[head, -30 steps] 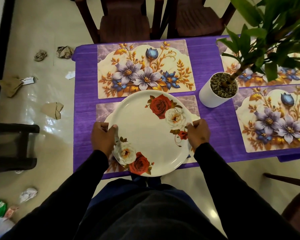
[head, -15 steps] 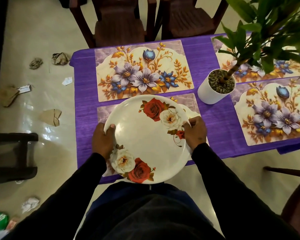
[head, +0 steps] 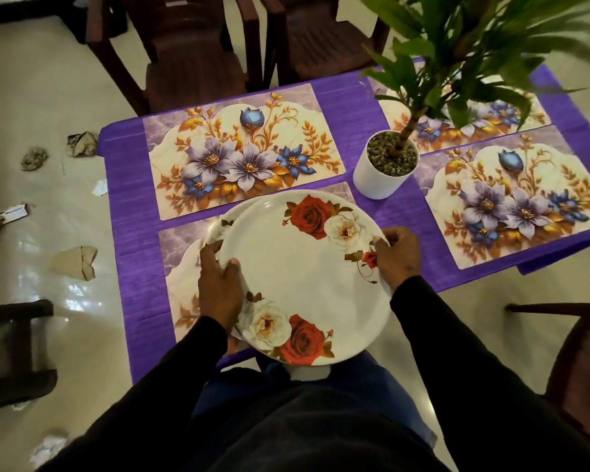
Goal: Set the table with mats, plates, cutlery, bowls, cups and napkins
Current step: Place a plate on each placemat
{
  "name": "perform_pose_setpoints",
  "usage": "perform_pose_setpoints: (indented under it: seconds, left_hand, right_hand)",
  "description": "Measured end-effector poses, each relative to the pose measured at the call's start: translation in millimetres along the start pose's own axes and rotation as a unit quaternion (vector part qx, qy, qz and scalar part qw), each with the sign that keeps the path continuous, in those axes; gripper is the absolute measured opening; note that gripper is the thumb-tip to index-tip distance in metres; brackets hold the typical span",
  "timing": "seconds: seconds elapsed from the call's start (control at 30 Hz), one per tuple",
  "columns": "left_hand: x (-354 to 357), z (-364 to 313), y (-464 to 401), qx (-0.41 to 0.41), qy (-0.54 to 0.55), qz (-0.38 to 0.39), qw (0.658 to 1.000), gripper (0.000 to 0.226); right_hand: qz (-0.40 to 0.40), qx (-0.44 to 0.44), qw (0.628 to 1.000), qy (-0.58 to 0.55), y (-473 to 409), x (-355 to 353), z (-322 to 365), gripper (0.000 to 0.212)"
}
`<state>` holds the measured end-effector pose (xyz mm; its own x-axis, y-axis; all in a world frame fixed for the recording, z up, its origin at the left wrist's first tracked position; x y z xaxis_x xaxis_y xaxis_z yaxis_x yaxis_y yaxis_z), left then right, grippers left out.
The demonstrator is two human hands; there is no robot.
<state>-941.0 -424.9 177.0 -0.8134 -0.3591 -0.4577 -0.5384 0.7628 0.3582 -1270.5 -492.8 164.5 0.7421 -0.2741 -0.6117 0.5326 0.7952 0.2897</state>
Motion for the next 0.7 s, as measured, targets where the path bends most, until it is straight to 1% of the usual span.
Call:
perform_pose_setpoints:
  seconds: [0.17,0.3,0.4,0.53,0.63,0.7]
  left_hand:
    - [41,-16,24,0.015,0.023,-0.002,1.000,0.038]
    - [91,-32,49,0.001,0.006,-0.013,1.000,0.038]
    - [135,-42,74,-0.007,0.001,-0.023,1.000,0.039]
    - [193,-58,104,-0.001,0.000,-0.033,0.999,0.041]
    - [232,-67,118,-0.015,0.017,-0.030,0.999,0.048]
    - [254,-75,129,-0.014,0.028,-0.020,0.999,0.049]
  right_hand:
    - [-0.003,0.029,1.000,-0.008,-33,-33,-21,0.011]
    - [0.011,0.016,1.000,-0.002,-69,-73,-33,0.004]
    - [0.025,0.007,1.000,0.001,-101,-108,-43,0.011]
    - [0.026,-0.008,0.999,0.042,-146,-157,-60,0.016]
    - [0.033,0.003,0.999,0.037,-177,-184,-76,0.015]
    - [0.034,0.000,0.999,0.039,-193,-199,-84,0.016]
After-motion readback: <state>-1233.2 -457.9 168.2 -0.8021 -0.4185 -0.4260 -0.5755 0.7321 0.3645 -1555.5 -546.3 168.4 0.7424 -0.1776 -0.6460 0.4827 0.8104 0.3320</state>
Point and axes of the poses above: each hand's wrist, its own y-axis away from the middle knuckle, its own x-axis out of the palm, z = x × y, the point moved 6 cm from there along -y, towards the middle knuckle, and after that the axes turned 4 degrees about -z, right-handed, at the moved point
